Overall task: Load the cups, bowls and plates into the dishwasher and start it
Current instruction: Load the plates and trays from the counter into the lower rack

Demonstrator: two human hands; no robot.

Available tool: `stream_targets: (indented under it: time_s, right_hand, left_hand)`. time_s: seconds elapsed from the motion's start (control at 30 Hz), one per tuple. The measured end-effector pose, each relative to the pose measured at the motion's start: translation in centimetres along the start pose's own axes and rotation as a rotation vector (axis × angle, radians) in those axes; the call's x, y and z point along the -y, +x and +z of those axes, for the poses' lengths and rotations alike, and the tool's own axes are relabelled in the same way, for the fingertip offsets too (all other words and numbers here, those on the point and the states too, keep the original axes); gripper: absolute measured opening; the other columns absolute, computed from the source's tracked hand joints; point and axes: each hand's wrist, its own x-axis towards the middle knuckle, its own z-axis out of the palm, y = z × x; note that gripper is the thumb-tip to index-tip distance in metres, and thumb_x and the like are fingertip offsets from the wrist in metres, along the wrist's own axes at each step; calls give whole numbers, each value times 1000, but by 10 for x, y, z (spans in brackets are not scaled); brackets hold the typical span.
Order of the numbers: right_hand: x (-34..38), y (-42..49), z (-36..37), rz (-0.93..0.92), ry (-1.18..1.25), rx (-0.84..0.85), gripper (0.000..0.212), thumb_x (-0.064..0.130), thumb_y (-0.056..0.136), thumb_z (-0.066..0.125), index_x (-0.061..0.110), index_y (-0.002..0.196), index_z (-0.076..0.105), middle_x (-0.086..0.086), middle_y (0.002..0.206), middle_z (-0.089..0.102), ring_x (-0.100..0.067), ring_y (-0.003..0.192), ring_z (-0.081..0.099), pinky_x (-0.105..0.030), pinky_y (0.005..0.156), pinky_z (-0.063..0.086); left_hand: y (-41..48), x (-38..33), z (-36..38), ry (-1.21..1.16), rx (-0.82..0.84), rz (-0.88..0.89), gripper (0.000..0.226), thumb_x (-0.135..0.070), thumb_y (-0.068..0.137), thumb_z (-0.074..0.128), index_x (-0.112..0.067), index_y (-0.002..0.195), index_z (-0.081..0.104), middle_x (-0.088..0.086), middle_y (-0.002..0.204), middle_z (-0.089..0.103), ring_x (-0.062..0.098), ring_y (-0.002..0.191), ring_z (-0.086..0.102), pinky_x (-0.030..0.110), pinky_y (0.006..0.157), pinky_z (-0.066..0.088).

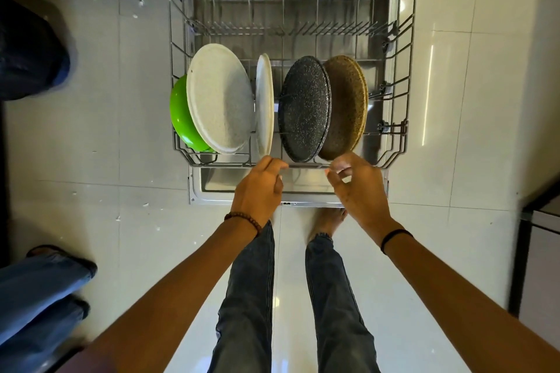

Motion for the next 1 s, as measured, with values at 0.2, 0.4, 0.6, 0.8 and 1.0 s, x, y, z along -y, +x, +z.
stream_targets:
  time_s: [0.2, 0.4, 0.6, 0.8, 1.0]
  right_hand:
    - [9, 10, 27, -100, -151, 38, 28, 16, 91, 68, 7, 117, 60, -10, 116, 63, -17, 88, 64, -7, 71, 43]
    - [8, 23, 35, -127, -290, 41, 15, 14, 93, 66, 4, 105, 65, -12, 103, 66, -22, 91, 63, -21, 81, 46]
    - [13, 29, 32, -143, -314, 20, 13, 15, 91, 69, 4, 98, 66, -11, 98, 65, -22, 84, 62, -22, 74, 47]
    - [27, 51, 20, -151, -316, -13, 13, 18, 91, 69, 6, 94, 74, -8, 89, 72, -12, 72, 58, -10, 69, 38]
    - [43, 83, 11, -175, -292, -147, 13, 19, 87, 74, 6, 89, 70, -9, 89, 70, -19, 72, 63, -14, 64, 44]
  left_hand:
    - [11, 9, 14, 106, 27, 49, 36, 3, 91, 55, -7, 125, 57, 11, 123, 55, 32, 94, 63, 44, 80, 57]
    - [21, 10, 14, 66, -28, 21, 22, 1, 93, 54, -5, 112, 63, 11, 113, 60, 32, 93, 64, 42, 82, 56]
    - [28, 14, 12, 72, -29, 50, 26, 4, 90, 56, -7, 112, 63, 9, 113, 60, 32, 92, 64, 42, 80, 57]
    - [49, 5, 3, 47, -69, -1, 25, 2, 91, 55, -9, 113, 61, 8, 117, 59, 31, 95, 64, 43, 86, 56]
    - [82, -4, -13, -28, -144, -15, 28, 5, 91, 51, -8, 115, 60, 12, 119, 58, 33, 95, 61, 45, 85, 54]
